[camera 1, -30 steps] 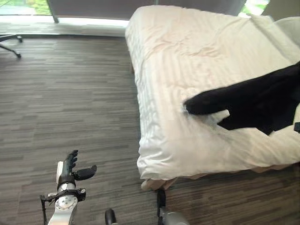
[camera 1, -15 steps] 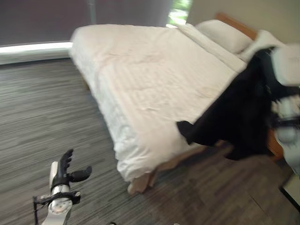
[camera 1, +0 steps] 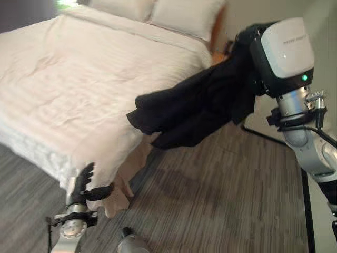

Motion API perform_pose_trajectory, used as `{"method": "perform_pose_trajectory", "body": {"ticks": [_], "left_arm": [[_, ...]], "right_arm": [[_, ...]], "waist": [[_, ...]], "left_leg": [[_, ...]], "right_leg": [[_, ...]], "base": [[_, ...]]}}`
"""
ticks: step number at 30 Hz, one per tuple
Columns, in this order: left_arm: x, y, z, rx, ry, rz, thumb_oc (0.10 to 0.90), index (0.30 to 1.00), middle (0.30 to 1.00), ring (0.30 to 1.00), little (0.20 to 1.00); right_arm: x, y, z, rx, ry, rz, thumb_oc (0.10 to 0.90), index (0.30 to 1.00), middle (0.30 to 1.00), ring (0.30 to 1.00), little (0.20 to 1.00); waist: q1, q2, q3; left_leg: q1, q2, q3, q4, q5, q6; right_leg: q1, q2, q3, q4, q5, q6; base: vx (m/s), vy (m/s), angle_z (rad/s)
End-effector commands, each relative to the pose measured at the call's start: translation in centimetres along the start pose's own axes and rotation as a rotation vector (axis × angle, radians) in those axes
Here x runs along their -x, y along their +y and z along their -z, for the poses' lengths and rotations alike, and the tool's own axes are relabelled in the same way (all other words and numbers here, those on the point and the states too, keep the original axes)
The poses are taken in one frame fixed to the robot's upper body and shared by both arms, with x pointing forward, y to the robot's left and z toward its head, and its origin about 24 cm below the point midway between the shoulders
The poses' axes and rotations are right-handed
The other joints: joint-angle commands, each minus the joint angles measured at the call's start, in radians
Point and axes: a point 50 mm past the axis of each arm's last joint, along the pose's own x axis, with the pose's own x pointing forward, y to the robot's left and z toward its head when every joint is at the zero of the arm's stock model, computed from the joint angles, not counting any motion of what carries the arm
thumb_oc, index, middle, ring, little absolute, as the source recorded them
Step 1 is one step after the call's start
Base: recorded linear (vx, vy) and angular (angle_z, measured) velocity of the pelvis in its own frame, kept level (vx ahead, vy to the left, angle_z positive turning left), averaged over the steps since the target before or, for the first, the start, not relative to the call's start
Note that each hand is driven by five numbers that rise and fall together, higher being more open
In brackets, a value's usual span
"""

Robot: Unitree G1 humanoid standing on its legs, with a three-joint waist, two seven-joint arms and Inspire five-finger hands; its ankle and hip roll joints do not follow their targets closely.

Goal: Pick up bed clothes into laundry basket.

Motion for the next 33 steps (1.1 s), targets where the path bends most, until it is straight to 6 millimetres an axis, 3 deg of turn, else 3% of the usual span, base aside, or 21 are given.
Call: {"method": "perform_pose_trajectory", "body": {"ticks": [1, 2, 5, 6, 7, 8, 9, 10, 12, 14, 15, 16, 17, 18, 19, 22, 23, 26, 27, 29, 33], "left_arm": [[-1.9, -3.0, -10.4, 0.069, -0.475, 0.156, 0.800, 0.900, 0.900, 0.900, 0.900], [-1.6, -4.1, -14.6, 0.096, -0.652, 0.168, 0.800, 0.900, 0.900, 0.900, 0.900], [-1.5, -4.4, -16.5, 0.121, -0.730, 0.156, 0.800, 0.900, 0.900, 0.900, 0.900], [-1.5, -4.7, -20.3, 0.162, -0.859, 0.104, 0.800, 0.900, 0.900, 0.900, 0.900], [-1.9, -4.8, -23.1, 0.086, -0.950, 0.038, 0.800, 0.900, 0.900, 0.900, 0.900], [-1.9, -4.8, -23.2, 0.085, -0.951, 0.039, 0.800, 0.900, 0.900, 0.900, 0.900], [-2.3, -4.9, -25.3, 0.000, -1.014, -0.027, 0.800, 0.900, 0.900, 0.900, 0.900], [-2.3, -4.9, -25.4, 0.000, -1.015, -0.026, 0.800, 0.900, 0.900, 0.900, 0.900], [-3.2, -5.2, -26.4, -0.099, -1.021, -0.077, 0.800, 0.900, 0.900, 0.900, 0.900], [-3.3, -5.4, -26.6, -0.103, -1.027, -0.085, 0.800, 0.900, 0.900, 0.900, 0.900], [-3.6, -6.5, -26.6, -0.105, -1.019, -0.054, 0.800, 0.900, 0.900, 0.900, 0.900], [-3.6, -6.5, -26.6, -0.105, -1.019, -0.053, 0.800, 0.900, 0.900, 0.900, 0.900], [-3.9, -6.9, -26.5, -0.107, -1.008, -0.046, 0.800, 0.900, 0.900, 0.900, 0.900], [-3.9, -7.0, -26.5, -0.107, -1.008, -0.045, 0.800, 0.900, 0.900, 0.900, 0.900], [-4.0, -7.1, -26.1, -0.119, -0.998, -0.043, 0.800, 0.900, 0.900, 0.900, 0.900], [-4.1, -6.0, -25.4, -0.160, -0.982, -0.068, 0.800, 0.900, 0.900, 0.900, 0.900], [-3.5, -5.4, -24.5, -0.141, -0.974, -0.061, 0.800, 0.900, 0.900, 0.900, 0.900], [-2.7, -4.2, -21.4, -0.100, -0.898, -0.045, 0.800, 0.900, 0.900, 0.900, 0.900], [-2.0, -3.3, -19.2, -0.072, -0.834, -0.029, 0.800, 0.900, 0.900, 0.900, 0.900], [-1.1, -1.8, -16.7, -0.099, -0.757, -0.035, 0.800, 0.900, 0.900, 0.900, 0.900], [-1.1, 0.0, -15.3, -0.156, -0.688, -0.087, 0.800, 0.900, 0.900, 0.900, 0.900]], "right_arm": [[-1.7, -5.2, 0.9, 0.029, 0.025, 0.261, 0.400, 0.300, 0.300, 0.300, 0.300], [-0.7, -4.6, 1.1, -0.009, 0.054, 0.268, 0.400, 0.300, 0.300, 0.300, 0.300], [-0.4, -4.5, 1.1, -0.018, 0.067, 0.275, 0.400, 0.300, 0.300, 0.300, 0.300], [0.3, -3.9, 1.4, -0.037, 0.101, 0.268, 0.400, 0.300, 0.300, 0.300, 0.300], [1.1, -3.5, 1.6, -0.059, 0.134, 0.255, 0.400, 0.300, 0.300, 0.300, 0.300], [1.2, -3.5, 1.7, -0.058, 0.135, 0.255, 0.400, 0.300, 0.300, 0.300, 0.300], [2.0, -2.8, 1.9, -0.075, 0.159, 0.228, 0.400, 0.300, 0.300, 0.300, 0.300], [2.0, -2.8, 1.9, -0.074, 0.160, 0.228, 0.400, 0.300, 0.300, 0.300, 0.300], [3.9, -3.0, 2.7, -0.018, 0.195, 0.201, 0.400, 0.300, 0.300, 0.300, 0.300], [4.8, -3.1, 3.0, -0.001, 0.213, 0.198, 0.400, 0.300, 0.300, 0.300, 0.300], [7.0, -3.2, 3.8, 0.023, 0.289, 0.202, 0.400, 0.300, 0.300, 0.300, 0.300], [7.0, -3.2, 3.8, 0.024, 0.290, 0.202, 0.400, 0.300, 0.300, 0.300, 0.300], [7.9, -3.1, 3.9, 0.025, 0.333, 0.218, 0.400, 0.300, 0.300, 0.300, 0.300], [7.9, -3.1, 3.9, 0.025, 0.333, 0.218, 0.400, 0.300, 0.300, 0.300, 0.300], [8.0, -3.1, 4.0, 0.031, 0.346, 0.234, 0.400, 0.300, 0.300, 0.300, 0.300], [8.1, -2.8, 4.1, 0.023, 0.375, 0.265, 0.400, 0.300, 0.300, 0.300, 0.300], [8.5, -1.5, 3.6, -0.039, 0.391, 0.226, 0.400, 0.300, 0.300, 0.300, 0.300], [9.6, 0.3, 3.0, -0.121, 0.435, 0.157, 0.400, 0.300, 0.300, 0.300, 0.300], [10.5, 1.9, 2.9, -0.161, 0.476, 0.078, 0.400, 0.300, 0.300, 0.300, 0.300], [11.4, 3.5, 2.8, -0.202, 0.520, -0.007, 0.400, 0.300, 0.300, 0.300, 0.300], [11.1, 5.3, 2.7, -0.258, 0.539, -0.079, 0.400, 0.300, 0.300, 0.300, 0.300]], "waist": [[-0.060, -0.036, -0.007], [-0.112, -0.039, -0.021], [-0.135, -0.035, -0.034], [-0.187, -0.021, -0.045], [-0.227, -0.012, -0.059], [-0.225, -0.012, -0.061], [-0.253, 0.001, -0.070], [-0.249, 0.001, -0.072], [-0.299, 0.031, -0.090], [-0.314, 0.036, -0.098], [-0.352, 0.030, -0.089], [-0.350, 0.030, -0.090], [-0.377, 0.022, -0.067], [-0.375, 0.021, -0.068], [-0.376, 0.019, -0.053], [-0.341, 0.021, -0.025], [-0.295, 0.020, -0.023], [-0.241, 0.014, -0.026], [-0.191, 0.014, -0.029], [-0.126, -0.005, -0.045], [-0.042, -0.021, -0.063]], "left_leg": [[-0.075, -0.075, -0.035, 0.248, -0.119, -0.006], [-0.014, -0.113, -0.108, 0.353, -0.201, -0.003], [0.021, -0.126, -0.128, 0.372, -0.221, -0.002], [0.077, -0.131, -0.171, 0.414, -0.246, -0.001], [0.103, -0.134, -0.215, 0.387, -0.251, 0.006], [0.106, -0.133, -0.214, 0.384, -0.256, 0.005], [0.141, -0.136, -0.273, 0.254, -0.292, 0.010], [0.148, -0.136, -0.270, 0.246, -0.295, 0.011], [0.284, -0.120, -0.257, -0.093, -0.389, 0.037], [0.336, -0.133, -0.226, -0.203, -0.391, 0.041], [0.373, -0.159, -0.158, -0.342, -0.335, 0.038], [0.375, -0.160, -0.156, -0.345, -0.334, 0.038], [0.365, -0.190, -0.104, -0.364, -0.324, 0.035], [0.363, -0.192, -0.102, -0.364, -0.323, 0.035], [0.356, -0.206, -0.072, -0.364, -0.326, 0.043], [0.312, -0.225, 0.003, -0.364, -0.324, 0.079], [0.290, -0.236, 0.056, -0.364, -0.315, 0.101], [0.263, -0.235, 0.111, -0.364, -0.288, 0.124], [0.241, -0.236, 0.132, -0.363, -0.287, 0.140], [0.201, -0.246, 0.192, -0.359, -0.268, 0.152], [0.163, -0.226, 0.314, -0.326, -0.241, 0.143]], "right_leg": [[0.155, -0.118, -0.007, -0.123, -0.060, 0.135], [0.112, -0.136, 0.031, -0.134, -0.019, 0.150], [0.084, -0.142, 0.060, -0.147, 0.006, 0.161], [0.030, -0.144, 0.133, -0.158, 0.043, 0.179], [-0.004, -0.146, 0.188, -0.171, 0.066, 0.192], [-0.002, -0.146, 0.189, -0.173, 0.062, 0.194], [-0.031, -0.151, 0.243, -0.175, 0.078, 0.213], [-0.028, -0.151, 0.245, -0.177, 0.073, 0.215], [-0.090, -0.155, 0.314, -0.158, 0.102, 0.260], [-0.113, -0.161, 0.335, -0.159, 0.119, 0.280], [-0.163, -0.189, 0.349, -0.172, 0.178, 0.325], [-0.163, -0.188, 0.350, -0.172, 0.178, 0.325], [-0.211, -0.206, 0.341, -0.208, 0.274, 0.350], [-0.213, -0.207, 0.343, -0.208, 0.276, 0.350], [-0.249, -0.219, 0.319, -0.215, 0.343, 0.350], [-0.277, -0.270, 0.132, -0.193, 0.264, 0.344], [-0.238, -0.293, 0.016, -0.103, 0.211, 0.316], [-0.213, -0.299, -0.022, 0.054, 0.138, 0.294], [-0.168, -0.301, -0.054, 0.144, 0.078, 0.294], [-0.097, -0.306, -0.132, 0.196, 0.035, 0.293], [-0.035, -0.300, -0.304, 0.143, 0.013, 0.280]], "base": [[-0.30, 0.176, -0.67], [-0.10, 0.129, -0.46], [-0.09, 0.182, -0.85], [-0.13, 0.349, -0.70], [-0.11, 0.352, -0.85], [-0.08, 0.398, -1.32], [0.01, 0.230, -1.40], [-0.02, 0.343, -1.40], [-0.05, 0.428, -1.08], [-0.11, 0.418, -1.09], [-0.13, 0.292, -1.37], [-0.39, 0.460, -1.01], [-0.23, 0.182, -0.66], [-0.37, 0.230, -0.73], [-0.25, 0.106, -1.19], [-0.42, 0.224, -1.19], [-0.44, 0.152, -1.25], [-0.29, 0.082, -2.23], [-0.21, 0.034, -1.14], [-0.33, -0.051, -1.13], [-0.22, -0.154, -0.92]]}}
